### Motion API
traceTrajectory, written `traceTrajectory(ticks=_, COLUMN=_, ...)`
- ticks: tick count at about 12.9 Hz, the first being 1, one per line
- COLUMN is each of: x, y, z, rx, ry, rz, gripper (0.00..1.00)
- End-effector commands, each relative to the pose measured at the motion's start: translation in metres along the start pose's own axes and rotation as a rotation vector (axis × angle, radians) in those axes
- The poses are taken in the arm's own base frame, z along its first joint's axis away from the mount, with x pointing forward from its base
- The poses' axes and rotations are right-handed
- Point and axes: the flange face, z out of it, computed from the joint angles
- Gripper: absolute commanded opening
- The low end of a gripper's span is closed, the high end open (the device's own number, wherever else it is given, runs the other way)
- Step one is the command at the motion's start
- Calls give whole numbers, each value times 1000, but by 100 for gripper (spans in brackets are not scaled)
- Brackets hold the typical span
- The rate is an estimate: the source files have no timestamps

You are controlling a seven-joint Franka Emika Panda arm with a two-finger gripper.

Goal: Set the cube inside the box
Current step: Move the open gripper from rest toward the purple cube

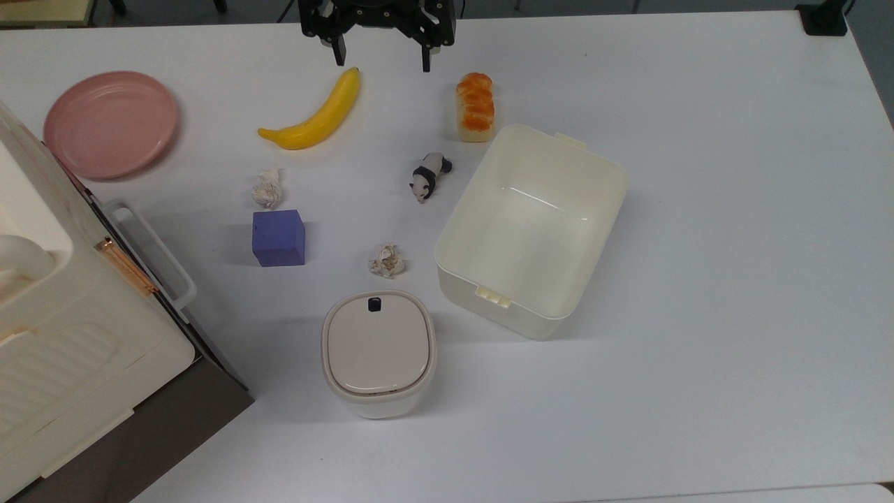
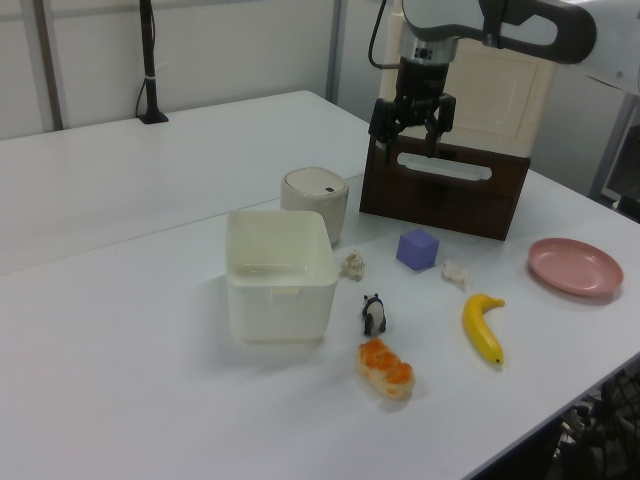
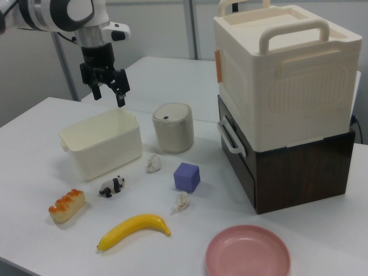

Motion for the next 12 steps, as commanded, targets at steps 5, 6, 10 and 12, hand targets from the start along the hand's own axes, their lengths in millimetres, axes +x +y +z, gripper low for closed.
traceTrajectory(ticks=5, x=-1, y=13, z=16, rx=-33, ry=-31, rz=-10, gripper=100)
traceTrajectory(ticks=6, x=0, y=20, z=14, rx=-36, ry=-28, rz=-3, gripper=100)
traceTrajectory(ticks=10, x=5, y=36, z=18, rx=-38, ry=-27, rz=-32, gripper=100)
traceTrajectory(ticks=12, x=7, y=53, z=21, rx=-38, ry=-28, rz=-74, gripper=100)
